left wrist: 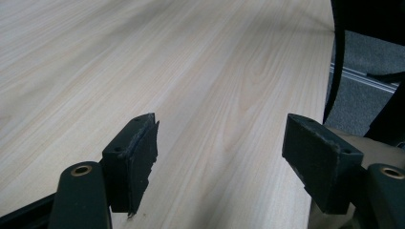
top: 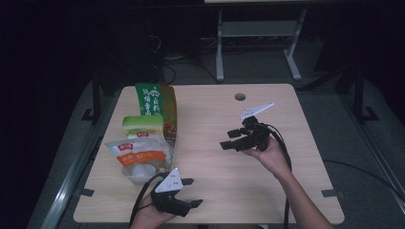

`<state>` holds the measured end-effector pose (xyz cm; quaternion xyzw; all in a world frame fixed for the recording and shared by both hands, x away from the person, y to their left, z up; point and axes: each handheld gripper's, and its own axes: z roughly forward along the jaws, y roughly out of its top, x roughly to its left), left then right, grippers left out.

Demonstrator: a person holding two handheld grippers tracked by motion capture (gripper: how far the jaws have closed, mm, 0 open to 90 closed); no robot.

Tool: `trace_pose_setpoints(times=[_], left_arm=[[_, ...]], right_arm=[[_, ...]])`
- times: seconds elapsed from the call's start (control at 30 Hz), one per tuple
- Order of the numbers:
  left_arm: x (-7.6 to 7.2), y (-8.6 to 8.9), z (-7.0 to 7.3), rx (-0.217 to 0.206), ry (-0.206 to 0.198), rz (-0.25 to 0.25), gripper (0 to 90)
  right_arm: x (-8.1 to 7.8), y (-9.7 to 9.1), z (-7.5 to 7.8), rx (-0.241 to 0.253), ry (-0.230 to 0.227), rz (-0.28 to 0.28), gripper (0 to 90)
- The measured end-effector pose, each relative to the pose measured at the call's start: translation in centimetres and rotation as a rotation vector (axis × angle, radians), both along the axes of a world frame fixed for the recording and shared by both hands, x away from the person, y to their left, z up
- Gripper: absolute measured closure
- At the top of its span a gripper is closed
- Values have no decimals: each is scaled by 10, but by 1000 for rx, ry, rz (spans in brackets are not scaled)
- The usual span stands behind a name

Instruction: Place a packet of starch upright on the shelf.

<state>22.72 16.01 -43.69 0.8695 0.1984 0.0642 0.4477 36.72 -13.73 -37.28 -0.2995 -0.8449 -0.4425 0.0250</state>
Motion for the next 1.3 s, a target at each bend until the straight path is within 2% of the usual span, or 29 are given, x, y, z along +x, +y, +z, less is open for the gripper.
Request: trace_pose_setpoints(times=[0.17,0.3,0.37,0.53,0.6,0.7,0.93,1.3], left_arm=[[2,2,0,1,-2,2,273],[2,1,0,3,1,3,273],[2,1,-1,1,2,2,273],[1,1,0,-8,6,0,273],[2,2,0,-8,7,5,273],[2,2,0,-10,8,9,272],[3,4,0,-14,10,15,272],[4,4,-1,-18,10,20,272]], right_arm=[[-5,-14,-6,6,1,-19,342],[-8,-22,-9,17,27,-28,337],[-11,-25,-10,12,7,-31,338],[-18,-34,-13,29,13,-41,337],[-21,-37,-15,17,19,-44,332],[-24,-42,-18,26,19,-49,333],[-31,-56,-27,13,35,-67,324],[-47,-75,-44,27,57,-91,317]])
